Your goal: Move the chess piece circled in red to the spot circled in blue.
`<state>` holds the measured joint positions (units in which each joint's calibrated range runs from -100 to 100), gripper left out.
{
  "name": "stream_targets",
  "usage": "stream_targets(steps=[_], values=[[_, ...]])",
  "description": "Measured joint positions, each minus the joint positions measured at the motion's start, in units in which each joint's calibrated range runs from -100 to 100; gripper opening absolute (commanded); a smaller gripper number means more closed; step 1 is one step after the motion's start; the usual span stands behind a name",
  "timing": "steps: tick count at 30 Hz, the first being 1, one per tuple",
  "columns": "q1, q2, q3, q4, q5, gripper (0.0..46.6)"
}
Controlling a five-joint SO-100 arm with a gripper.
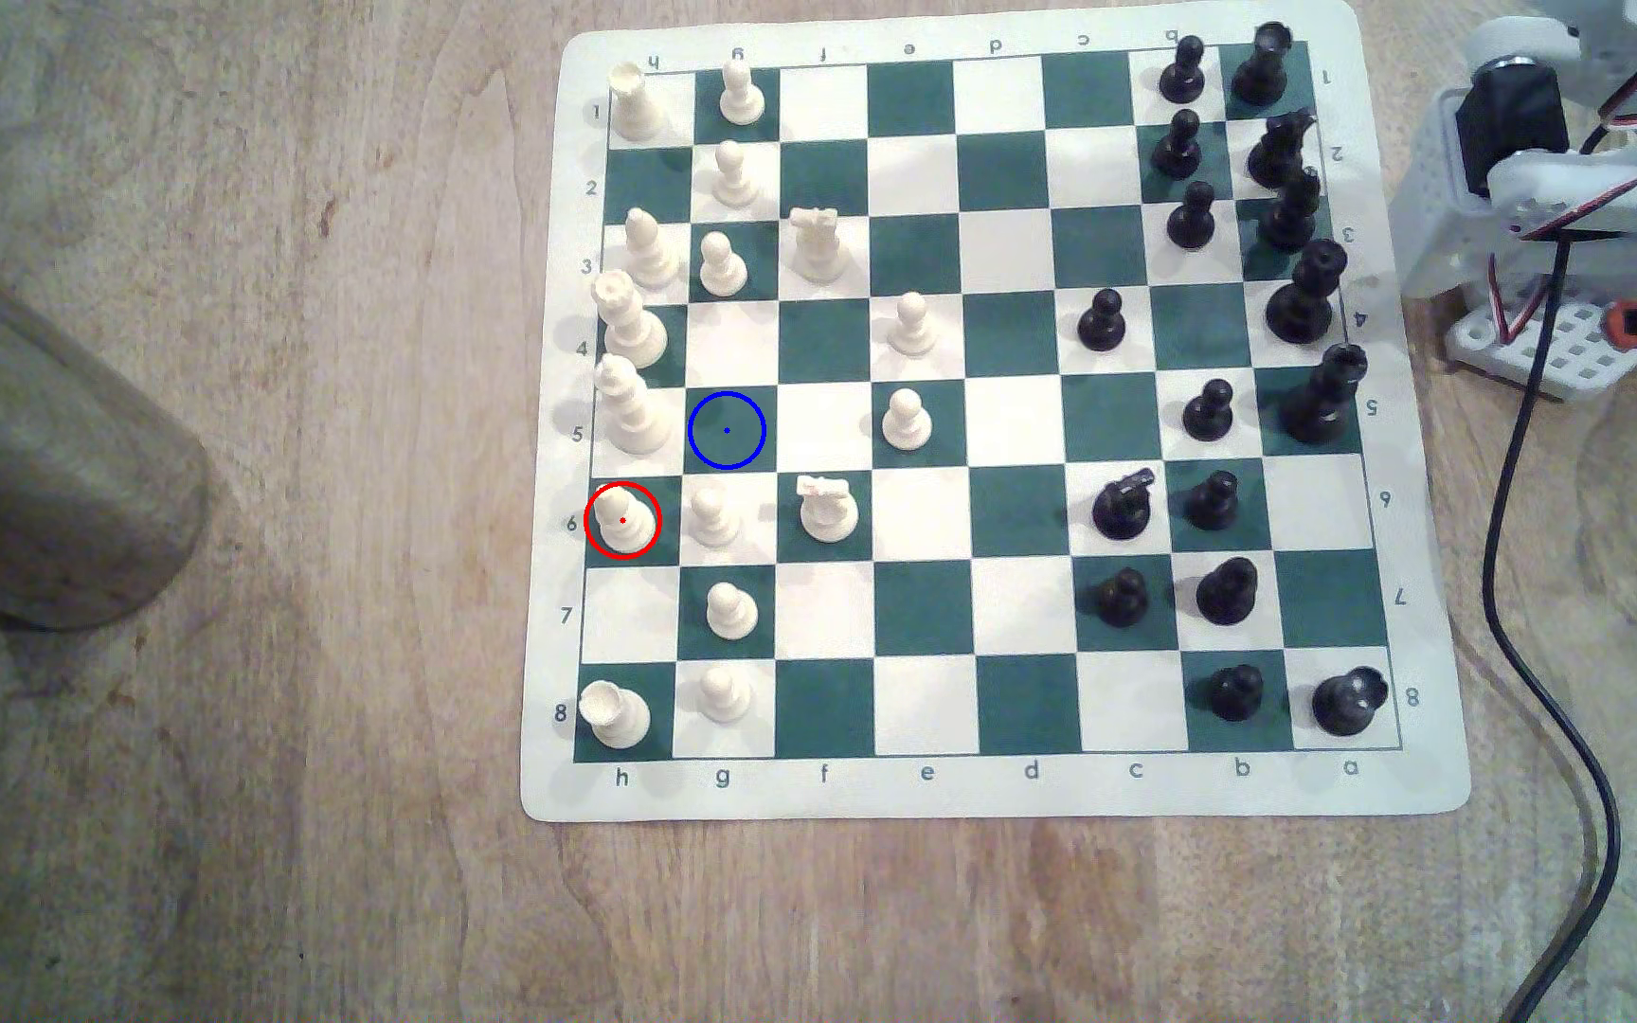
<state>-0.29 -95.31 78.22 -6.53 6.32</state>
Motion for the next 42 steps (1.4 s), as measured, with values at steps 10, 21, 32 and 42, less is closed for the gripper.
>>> stream_targets(steps=[10,21,32,42], values=[[-4.94,13.99,-9.22,28.61,-0.05,2.6],[-13.05,45.41,-21.24,29.72,-0.34,5.1],[-14.75,71.89,-36.87,29.24,-3.32,8.4],[-15.27,93.09,-56.85,33.55,-10.35,10.5]])
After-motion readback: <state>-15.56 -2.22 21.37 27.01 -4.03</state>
